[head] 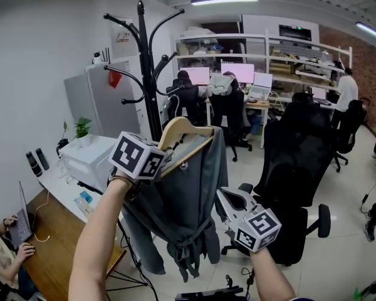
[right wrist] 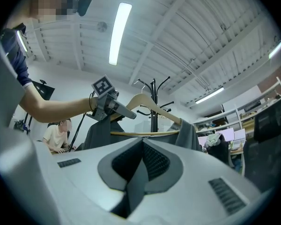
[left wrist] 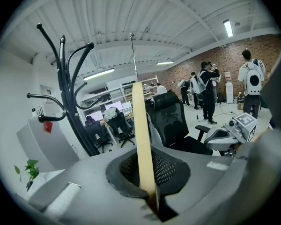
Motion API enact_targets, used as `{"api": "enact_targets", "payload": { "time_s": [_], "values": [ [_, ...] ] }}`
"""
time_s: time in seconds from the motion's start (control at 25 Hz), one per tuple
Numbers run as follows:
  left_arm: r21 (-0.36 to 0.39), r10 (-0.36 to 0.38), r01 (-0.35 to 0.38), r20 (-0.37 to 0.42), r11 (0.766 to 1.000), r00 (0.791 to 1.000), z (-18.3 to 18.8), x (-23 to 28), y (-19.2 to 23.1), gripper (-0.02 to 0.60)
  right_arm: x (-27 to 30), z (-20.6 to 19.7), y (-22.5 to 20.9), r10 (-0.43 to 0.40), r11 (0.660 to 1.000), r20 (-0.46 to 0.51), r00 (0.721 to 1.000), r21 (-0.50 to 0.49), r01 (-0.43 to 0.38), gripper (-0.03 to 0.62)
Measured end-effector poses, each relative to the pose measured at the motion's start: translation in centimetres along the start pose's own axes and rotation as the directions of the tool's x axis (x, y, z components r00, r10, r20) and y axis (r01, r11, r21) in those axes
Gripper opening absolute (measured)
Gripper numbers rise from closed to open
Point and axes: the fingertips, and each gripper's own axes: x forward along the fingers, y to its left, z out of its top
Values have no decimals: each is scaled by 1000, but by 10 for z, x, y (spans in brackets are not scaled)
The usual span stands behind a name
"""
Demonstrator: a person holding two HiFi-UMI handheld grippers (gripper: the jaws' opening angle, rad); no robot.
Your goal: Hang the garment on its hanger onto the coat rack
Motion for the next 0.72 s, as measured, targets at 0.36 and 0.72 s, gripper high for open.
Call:
{"api": "enact_targets", "payload": {
  "time_s": [0.36,0.72],
  "values": [
    [-17,70,-71,-32,997,997,42,72,46,9,28,5,-81,41,999,17,999,-25,-41,2],
    [-142,106,-116,-70,983,992,41,139,105,9,48,-10,-128,-4,1000,24,1000,10,3,2]
  ]
}}
